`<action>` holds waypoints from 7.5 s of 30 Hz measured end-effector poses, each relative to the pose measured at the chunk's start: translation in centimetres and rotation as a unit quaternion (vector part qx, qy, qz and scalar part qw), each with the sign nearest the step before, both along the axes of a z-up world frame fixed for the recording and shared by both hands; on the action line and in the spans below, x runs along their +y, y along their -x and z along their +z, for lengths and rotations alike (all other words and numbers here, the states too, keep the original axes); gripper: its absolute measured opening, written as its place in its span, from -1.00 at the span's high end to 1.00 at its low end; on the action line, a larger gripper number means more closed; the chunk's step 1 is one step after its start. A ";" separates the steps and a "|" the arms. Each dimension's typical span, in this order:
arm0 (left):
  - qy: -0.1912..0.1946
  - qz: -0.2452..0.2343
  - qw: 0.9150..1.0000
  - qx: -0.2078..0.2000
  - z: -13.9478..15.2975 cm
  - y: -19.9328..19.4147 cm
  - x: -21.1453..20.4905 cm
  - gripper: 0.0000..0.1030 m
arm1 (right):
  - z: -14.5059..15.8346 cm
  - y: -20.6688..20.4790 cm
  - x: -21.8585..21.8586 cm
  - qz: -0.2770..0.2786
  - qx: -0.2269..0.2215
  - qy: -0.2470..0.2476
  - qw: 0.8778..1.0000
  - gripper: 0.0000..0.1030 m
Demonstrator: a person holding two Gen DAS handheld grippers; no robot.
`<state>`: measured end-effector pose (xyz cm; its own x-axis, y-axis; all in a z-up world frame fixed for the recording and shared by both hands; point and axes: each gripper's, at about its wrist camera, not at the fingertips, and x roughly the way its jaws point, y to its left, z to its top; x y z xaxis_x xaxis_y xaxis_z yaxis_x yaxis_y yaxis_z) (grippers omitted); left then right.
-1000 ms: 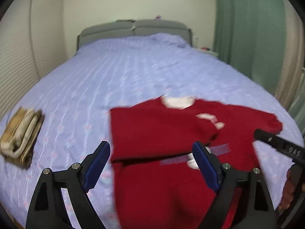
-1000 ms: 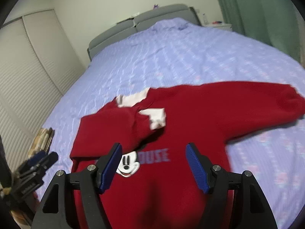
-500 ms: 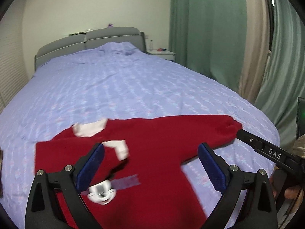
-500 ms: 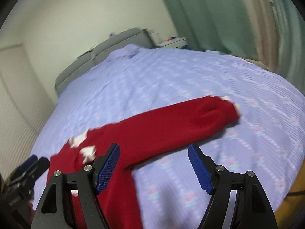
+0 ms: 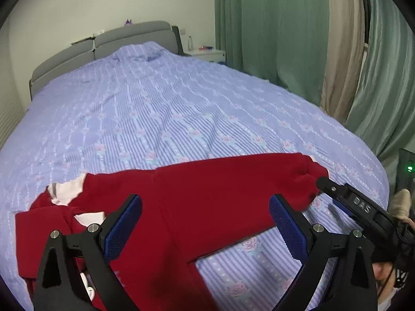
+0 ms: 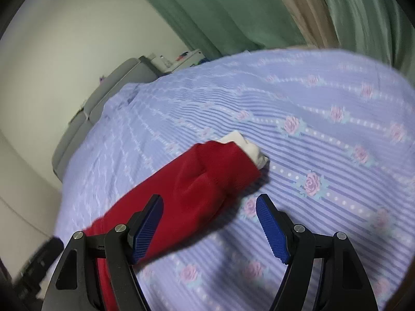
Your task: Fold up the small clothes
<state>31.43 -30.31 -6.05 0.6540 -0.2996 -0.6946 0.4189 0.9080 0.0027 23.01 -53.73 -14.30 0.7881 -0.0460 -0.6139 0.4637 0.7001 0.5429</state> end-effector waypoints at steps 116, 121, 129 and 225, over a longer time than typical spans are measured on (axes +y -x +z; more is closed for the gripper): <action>0.256 0.041 0.964 0.053 2.6 -3.7 27.9 0.45 | -0.1 -6.3 24.1 0.308 0.082 0.222 0.921 -0.60; 0.264 0.019 0.964 0.026 5.1 -3.4 27.2 0.52 | -0.1 -7.1 24.1 0.303 0.089 0.221 0.923 -0.60; 0.239 0.022 0.970 0.033 2.8 -3.1 27.5 0.55 | 1.0 -5.8 20.6 0.269 0.060 0.186 0.943 -0.59; 0.274 0.107 0.930 0.220 -14.1 17.1 37.7 0.07 | -5.7 11.6 24.4 0.263 0.119 0.049 0.956 0.15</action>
